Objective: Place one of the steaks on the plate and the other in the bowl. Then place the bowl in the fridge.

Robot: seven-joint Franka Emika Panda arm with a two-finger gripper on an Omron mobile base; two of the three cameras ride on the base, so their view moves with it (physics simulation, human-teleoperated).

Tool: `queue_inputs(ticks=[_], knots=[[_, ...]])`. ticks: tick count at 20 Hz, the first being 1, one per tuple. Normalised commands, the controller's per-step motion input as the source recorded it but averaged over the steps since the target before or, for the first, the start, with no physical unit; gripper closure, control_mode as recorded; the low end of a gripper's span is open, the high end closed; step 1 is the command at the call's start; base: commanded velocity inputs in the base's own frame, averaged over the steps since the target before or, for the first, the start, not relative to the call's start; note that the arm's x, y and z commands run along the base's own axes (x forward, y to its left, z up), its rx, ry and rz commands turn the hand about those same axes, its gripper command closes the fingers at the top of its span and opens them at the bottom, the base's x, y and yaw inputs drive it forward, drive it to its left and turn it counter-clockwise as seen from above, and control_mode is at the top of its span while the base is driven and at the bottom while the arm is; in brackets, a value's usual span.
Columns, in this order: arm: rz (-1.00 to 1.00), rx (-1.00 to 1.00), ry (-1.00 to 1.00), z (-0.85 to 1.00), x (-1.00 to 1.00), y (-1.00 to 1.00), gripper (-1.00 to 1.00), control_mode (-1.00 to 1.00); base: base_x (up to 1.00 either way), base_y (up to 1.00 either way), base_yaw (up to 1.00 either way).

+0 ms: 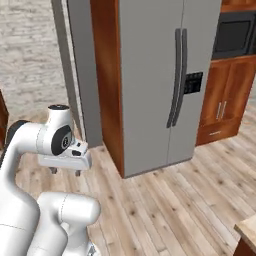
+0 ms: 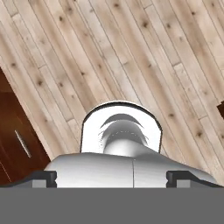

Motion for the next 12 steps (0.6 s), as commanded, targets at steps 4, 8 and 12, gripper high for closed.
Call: queue_inputs(ticks=[4, 8, 12], knots=[[0.00, 0.00, 0.00, 0.00, 0.00, 0.00, -1.00, 1.00, 0.36, 0.00, -0.80], [0.00, 0.00, 0.00, 0.00, 0.00, 0.00, -1.00, 1.00, 0.47, 0.09, -0.71], [0.00, 0.00, 0.00, 0.00, 0.00, 0.00, -1.00, 1.00, 0.66, 0.21, -0.68]])
